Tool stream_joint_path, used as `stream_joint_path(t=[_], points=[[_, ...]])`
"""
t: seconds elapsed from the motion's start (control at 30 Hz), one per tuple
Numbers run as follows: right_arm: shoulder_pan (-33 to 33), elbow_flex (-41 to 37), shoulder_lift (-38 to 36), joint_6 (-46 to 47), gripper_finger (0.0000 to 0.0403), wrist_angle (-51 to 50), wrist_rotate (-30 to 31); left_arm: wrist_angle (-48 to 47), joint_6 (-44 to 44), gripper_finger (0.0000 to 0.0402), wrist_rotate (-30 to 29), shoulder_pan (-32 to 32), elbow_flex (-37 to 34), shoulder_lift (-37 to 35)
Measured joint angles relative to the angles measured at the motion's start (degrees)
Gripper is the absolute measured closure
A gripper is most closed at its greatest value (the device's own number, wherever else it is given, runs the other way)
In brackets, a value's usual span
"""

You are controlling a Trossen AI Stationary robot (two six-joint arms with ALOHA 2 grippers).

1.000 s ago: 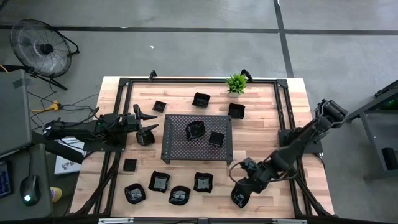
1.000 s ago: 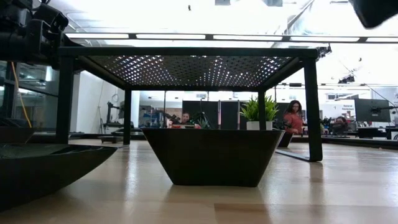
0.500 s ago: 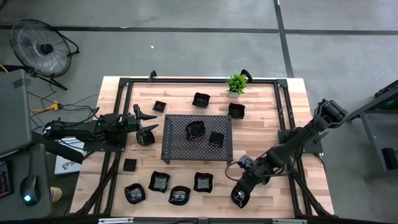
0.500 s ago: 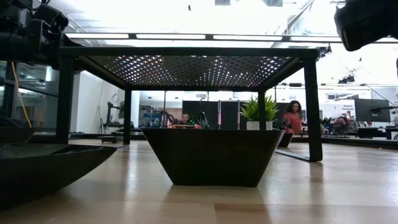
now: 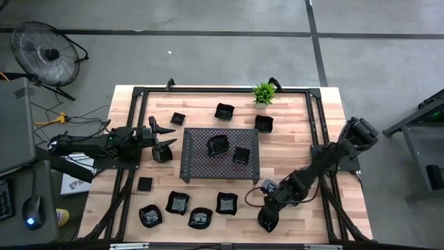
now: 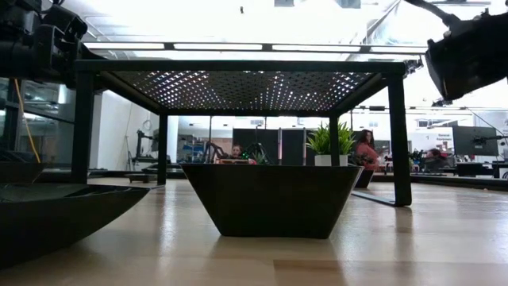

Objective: Pick & Place Mini shaped plates
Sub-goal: Stack the leaf shaped plate on top of the leaf shaped plate on the shelf

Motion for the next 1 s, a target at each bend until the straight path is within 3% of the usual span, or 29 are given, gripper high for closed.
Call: stream_joint_path(t=[1.0], points=[[0.00,0.00,1.11,-4.52,0.0290,1.38,-0.01,0.00,0.00,0.0225,-0.02,0.00,0.00,-0.01]])
